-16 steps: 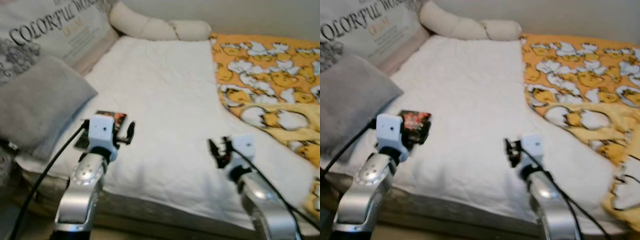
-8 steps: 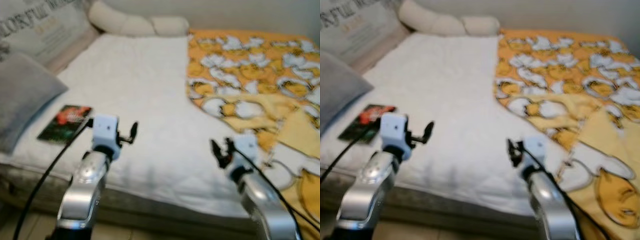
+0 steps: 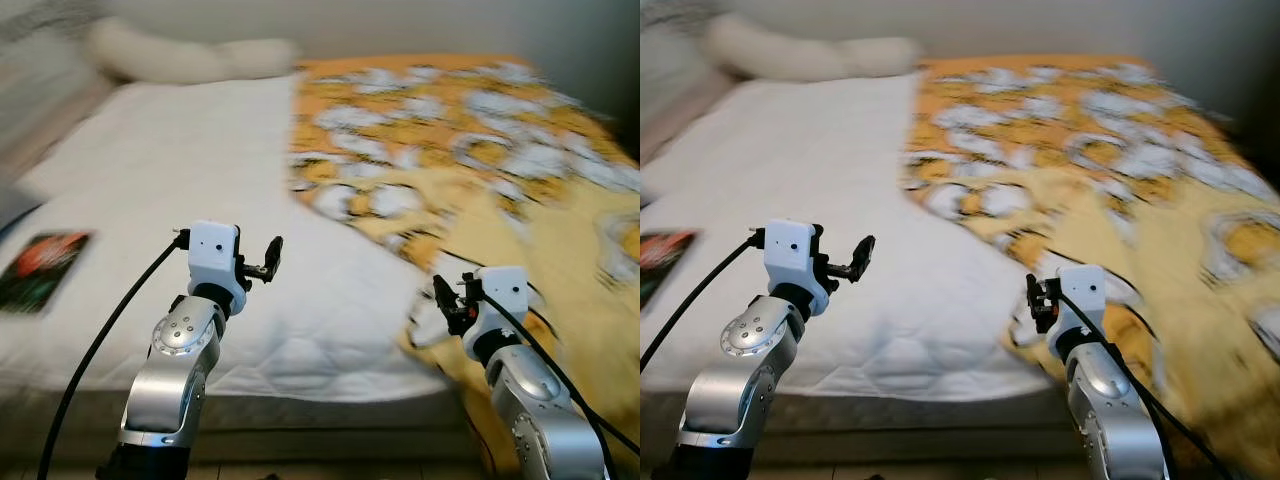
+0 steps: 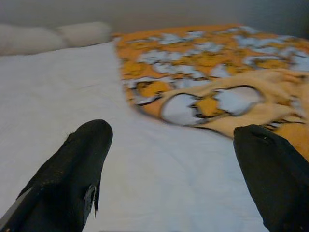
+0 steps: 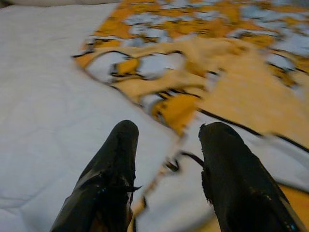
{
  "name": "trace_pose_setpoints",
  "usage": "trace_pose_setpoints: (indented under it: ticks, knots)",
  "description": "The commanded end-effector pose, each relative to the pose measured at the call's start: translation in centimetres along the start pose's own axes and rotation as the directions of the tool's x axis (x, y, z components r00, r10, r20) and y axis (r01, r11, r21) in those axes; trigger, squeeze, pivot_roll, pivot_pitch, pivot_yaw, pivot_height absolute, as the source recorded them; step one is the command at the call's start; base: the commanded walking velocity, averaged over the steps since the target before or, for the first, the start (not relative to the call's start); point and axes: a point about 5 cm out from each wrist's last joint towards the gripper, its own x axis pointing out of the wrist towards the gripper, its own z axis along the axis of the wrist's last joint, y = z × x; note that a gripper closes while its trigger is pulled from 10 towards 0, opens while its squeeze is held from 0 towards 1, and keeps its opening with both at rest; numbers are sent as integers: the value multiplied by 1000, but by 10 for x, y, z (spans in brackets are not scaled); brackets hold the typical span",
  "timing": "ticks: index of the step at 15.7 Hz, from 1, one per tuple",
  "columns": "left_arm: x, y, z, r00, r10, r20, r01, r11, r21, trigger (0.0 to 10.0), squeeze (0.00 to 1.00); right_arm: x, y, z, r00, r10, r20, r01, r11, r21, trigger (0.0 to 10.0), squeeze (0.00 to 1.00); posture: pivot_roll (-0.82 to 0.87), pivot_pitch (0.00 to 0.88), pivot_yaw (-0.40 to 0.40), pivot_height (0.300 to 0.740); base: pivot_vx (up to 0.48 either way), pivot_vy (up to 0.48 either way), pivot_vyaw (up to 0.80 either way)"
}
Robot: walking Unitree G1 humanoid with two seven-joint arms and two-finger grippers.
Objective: Clean up the room
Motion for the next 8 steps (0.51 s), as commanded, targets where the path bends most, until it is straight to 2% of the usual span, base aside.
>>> trace_pose_setpoints:
  ticks: [1,6,7,8]
  knots:
    - [0,9,1,1000,26,-8,-25,1000,15,10000,831,0,5,3,1000,14,8,-14,1000,14,10000,0,-26,0,60,740,0,480,-800]
    - [1,11,2,1000,18,-4,-18,1000,23,10000,831,1,6,3,1000,13,9,-13,1000,19,10000,0,-25,0,63,740,0,480,-800]
    - [0,9,4,1000,-2,8,1,999,47,10000,843,1,6,3,1000,12,10,-12,1000,19,10000,0,-25,0,62,740,0,0,-800]
    - [0,7,4,1000,-14,11,13,997,70,10000,847,1,6,3,1000,11,10,-12,1000,19,10000,0,-26,0,62,740,0,-480,-800]
